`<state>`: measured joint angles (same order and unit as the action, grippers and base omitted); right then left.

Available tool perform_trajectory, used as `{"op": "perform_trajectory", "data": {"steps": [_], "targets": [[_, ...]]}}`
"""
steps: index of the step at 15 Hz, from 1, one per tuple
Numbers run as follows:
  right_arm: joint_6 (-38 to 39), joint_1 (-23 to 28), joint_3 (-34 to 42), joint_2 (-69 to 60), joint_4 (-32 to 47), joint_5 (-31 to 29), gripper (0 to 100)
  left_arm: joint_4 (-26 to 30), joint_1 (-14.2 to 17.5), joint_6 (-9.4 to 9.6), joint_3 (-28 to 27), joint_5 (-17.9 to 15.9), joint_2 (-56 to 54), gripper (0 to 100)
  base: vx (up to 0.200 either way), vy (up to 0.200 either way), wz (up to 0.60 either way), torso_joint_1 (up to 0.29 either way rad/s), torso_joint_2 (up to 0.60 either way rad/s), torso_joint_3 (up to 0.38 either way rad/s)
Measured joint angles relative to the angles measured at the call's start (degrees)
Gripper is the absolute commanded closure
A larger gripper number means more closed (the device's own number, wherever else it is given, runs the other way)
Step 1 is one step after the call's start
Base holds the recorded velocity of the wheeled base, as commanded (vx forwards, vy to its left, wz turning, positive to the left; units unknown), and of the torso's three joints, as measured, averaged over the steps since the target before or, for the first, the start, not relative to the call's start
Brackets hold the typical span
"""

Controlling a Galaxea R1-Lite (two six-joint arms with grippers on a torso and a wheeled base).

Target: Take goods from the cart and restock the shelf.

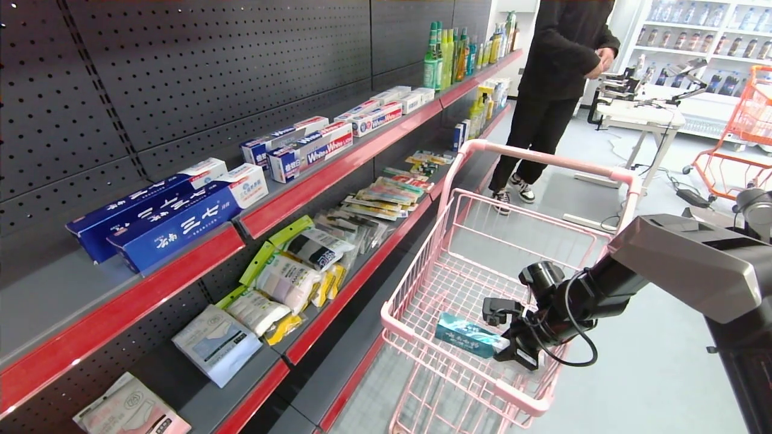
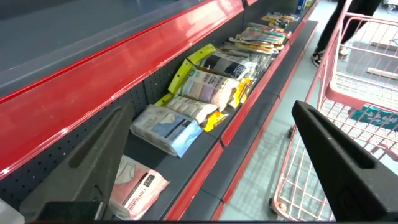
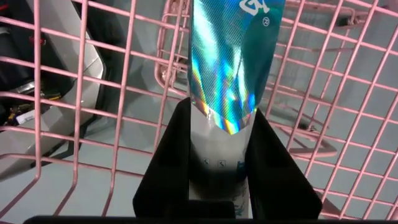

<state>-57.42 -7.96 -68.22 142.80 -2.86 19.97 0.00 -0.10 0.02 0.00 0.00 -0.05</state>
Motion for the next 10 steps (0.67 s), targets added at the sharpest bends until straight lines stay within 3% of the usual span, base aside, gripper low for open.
{"op": "perform_trajectory", "data": {"steps": [10], "targets": [[12.9, 4.2, -4.7, -4.6, -0.4, -0.3, 100, 0.0, 0.0, 0.0, 0.0, 0.0, 0.0, 0, 0.0, 0.0, 0.0, 0.0, 0.0, 0.0]]}}
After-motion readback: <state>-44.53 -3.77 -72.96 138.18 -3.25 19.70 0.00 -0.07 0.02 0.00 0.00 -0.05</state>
